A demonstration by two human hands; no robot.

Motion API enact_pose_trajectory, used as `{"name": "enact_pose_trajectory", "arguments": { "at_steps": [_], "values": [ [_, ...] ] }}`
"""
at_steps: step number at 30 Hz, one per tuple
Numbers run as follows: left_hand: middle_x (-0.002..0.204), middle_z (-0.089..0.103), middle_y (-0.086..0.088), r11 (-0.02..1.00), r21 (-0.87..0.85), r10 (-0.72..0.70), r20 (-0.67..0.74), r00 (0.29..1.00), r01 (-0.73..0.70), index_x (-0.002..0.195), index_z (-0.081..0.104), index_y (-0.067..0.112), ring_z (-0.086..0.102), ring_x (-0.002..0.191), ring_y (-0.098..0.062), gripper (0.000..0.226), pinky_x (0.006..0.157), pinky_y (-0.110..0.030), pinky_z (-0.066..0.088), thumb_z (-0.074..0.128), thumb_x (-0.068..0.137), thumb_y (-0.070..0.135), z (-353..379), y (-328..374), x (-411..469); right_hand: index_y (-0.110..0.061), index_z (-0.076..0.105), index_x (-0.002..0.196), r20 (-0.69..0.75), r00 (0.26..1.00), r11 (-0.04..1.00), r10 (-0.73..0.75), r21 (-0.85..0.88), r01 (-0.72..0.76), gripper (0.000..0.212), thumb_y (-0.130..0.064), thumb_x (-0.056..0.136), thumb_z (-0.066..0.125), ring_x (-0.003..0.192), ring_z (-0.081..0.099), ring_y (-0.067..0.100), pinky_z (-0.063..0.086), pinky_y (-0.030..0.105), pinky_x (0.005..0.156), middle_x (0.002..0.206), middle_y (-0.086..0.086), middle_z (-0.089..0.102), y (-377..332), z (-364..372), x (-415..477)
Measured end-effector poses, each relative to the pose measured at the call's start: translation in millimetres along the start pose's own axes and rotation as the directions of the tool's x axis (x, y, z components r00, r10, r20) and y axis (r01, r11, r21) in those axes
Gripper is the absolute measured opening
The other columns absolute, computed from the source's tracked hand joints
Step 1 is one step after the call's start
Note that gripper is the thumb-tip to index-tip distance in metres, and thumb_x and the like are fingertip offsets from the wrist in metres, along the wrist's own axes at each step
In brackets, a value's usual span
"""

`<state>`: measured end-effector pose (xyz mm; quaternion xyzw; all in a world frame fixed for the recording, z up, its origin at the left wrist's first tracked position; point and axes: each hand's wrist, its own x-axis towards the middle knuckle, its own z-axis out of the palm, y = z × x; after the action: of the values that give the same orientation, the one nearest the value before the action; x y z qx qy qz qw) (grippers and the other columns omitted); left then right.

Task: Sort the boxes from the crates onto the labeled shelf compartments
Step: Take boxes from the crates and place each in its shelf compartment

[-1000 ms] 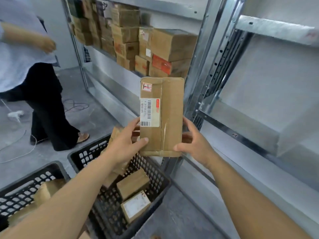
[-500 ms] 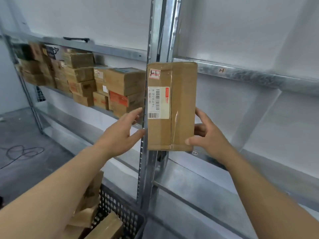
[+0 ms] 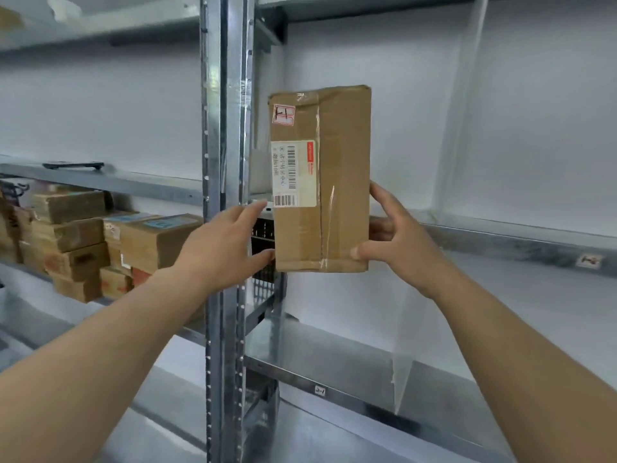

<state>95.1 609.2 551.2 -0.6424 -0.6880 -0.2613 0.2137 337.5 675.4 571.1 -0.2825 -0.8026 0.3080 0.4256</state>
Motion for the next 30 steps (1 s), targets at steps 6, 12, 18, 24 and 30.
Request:
{"name": "enact_pose_trajectory", "arguments": {
  "at_steps": [6,12,18,24,30],
  "values": [
    [0.147,0.037,-0.001,0.997,0.076,0.039,-0.072,0.997,-0.033,0.151,0.009,0.029,0.048,0.124,-0.021,0.083,0.087,-0.037,0.049,0.055,0.087,0.055,0,18,40,-0.052,0.024,0.144,-0.060,0.998,1.000,-0.014,-0.008,0.014,0.095,-0.001,0.077,0.071,0.095,0.068,0.012,0.054,0.022,0.078,0.104,0.001,0.070,4,-36,24],
    [0.146,0.037,-0.002,0.992,0.130,0.012,-0.070,0.997,-0.003,0.151,0.010,0.027,0.047,0.125,-0.022,0.083,0.087,-0.039,0.050,0.054,0.087,0.058,4,8,74,-0.048,0.021,0.147,-0.123,0.992,0.998,-0.019,-0.055,0.013,0.095,-0.004,0.079,0.071,0.092,0.068,0.012,0.053,0.024,0.083,0.102,-0.003,0.070,7,-50,50],
    [0.149,0.033,-0.003,0.988,0.154,0.004,-0.033,0.999,0.001,0.150,0.009,0.027,0.042,0.131,-0.024,0.085,0.094,-0.040,0.047,0.055,0.086,0.058,13,-11,106,-0.048,0.019,0.148,-0.181,0.983,0.997,0.001,-0.075,-0.015,0.096,-0.006,0.079,0.072,0.088,0.069,0.011,0.052,0.016,0.069,0.100,-0.003,0.070,14,-44,85],
    [0.149,0.032,-0.002,0.998,0.064,0.006,-0.016,1.000,-0.005,0.150,0.010,0.029,0.040,0.131,-0.023,0.082,0.094,-0.041,0.045,0.056,0.087,0.055,29,-34,141,-0.047,0.017,0.149,-0.221,0.975,0.993,0.038,-0.100,-0.061,0.098,-0.006,0.078,0.071,0.090,0.067,0.010,0.048,0.013,0.065,0.099,-0.006,0.068,26,-22,130],
    [0.152,0.032,-0.004,0.990,-0.141,0.006,0.084,0.996,0.006,0.151,0.013,0.028,0.038,0.135,-0.024,0.081,0.104,-0.044,0.041,0.053,0.087,0.058,51,-59,173,-0.043,0.014,0.150,-0.223,0.971,0.990,0.082,-0.096,-0.105,0.100,-0.004,0.077,0.070,0.095,0.065,0.014,0.054,0.024,0.078,0.104,-0.001,0.067,44,5,173]
  ]
}}
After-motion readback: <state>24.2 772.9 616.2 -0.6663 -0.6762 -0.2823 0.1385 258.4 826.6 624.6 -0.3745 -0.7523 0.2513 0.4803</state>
